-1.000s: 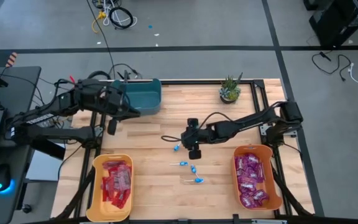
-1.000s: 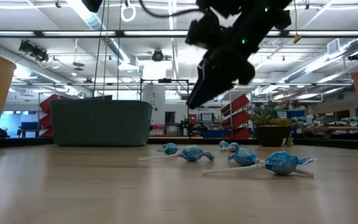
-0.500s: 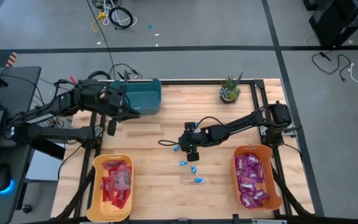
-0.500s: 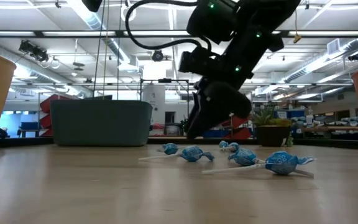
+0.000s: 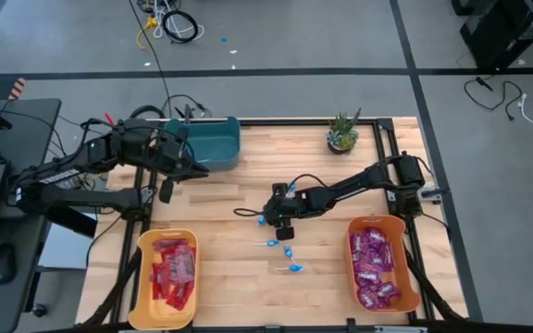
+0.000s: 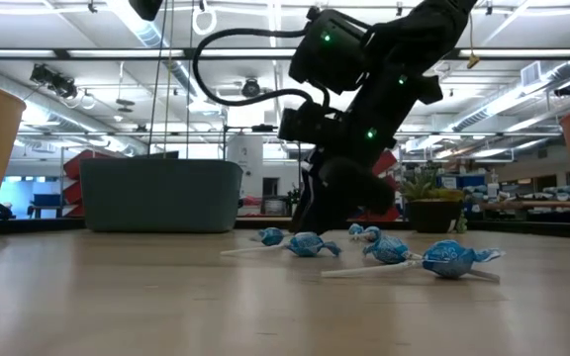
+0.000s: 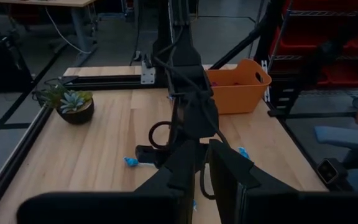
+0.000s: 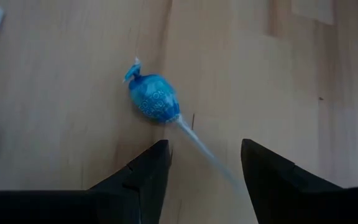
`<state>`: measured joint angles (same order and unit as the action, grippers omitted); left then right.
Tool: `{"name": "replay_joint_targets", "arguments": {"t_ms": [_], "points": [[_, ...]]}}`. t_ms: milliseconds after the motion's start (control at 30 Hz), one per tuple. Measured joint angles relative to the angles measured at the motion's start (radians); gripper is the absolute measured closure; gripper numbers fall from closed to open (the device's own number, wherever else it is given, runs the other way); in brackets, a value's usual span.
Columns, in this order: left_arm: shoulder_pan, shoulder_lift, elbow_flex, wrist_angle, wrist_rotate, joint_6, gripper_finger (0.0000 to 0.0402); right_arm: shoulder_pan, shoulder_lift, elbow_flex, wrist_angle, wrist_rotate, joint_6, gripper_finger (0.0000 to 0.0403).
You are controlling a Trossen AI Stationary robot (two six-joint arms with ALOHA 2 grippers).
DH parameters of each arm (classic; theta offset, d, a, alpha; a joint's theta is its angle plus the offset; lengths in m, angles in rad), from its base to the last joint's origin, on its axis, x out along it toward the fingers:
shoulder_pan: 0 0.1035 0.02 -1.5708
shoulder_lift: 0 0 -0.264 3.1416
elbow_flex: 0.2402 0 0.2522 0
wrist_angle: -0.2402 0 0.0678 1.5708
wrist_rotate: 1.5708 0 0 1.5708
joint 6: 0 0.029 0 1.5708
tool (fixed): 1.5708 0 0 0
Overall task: Sort candy
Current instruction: Put the blue candy into the blue bin
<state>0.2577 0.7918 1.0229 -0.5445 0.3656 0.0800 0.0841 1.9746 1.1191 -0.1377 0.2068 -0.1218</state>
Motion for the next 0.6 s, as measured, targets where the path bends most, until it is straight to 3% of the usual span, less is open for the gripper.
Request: {"name": "replay_joint_targets", "arguments": {"t_ms": [267,600], "points": [[0.0,0.0,0.0,-0.001,0.0,0.002,0.0351,-0.006,-0.003,0.0,-0.004,-0.024,0.014,0.0238],[0.0,0.0,0.0,-0.001,0.0,0.002,0.0351,-0.007,-0.003,-0.001,-0.006,-0.088,0.021,0.0359]]}}
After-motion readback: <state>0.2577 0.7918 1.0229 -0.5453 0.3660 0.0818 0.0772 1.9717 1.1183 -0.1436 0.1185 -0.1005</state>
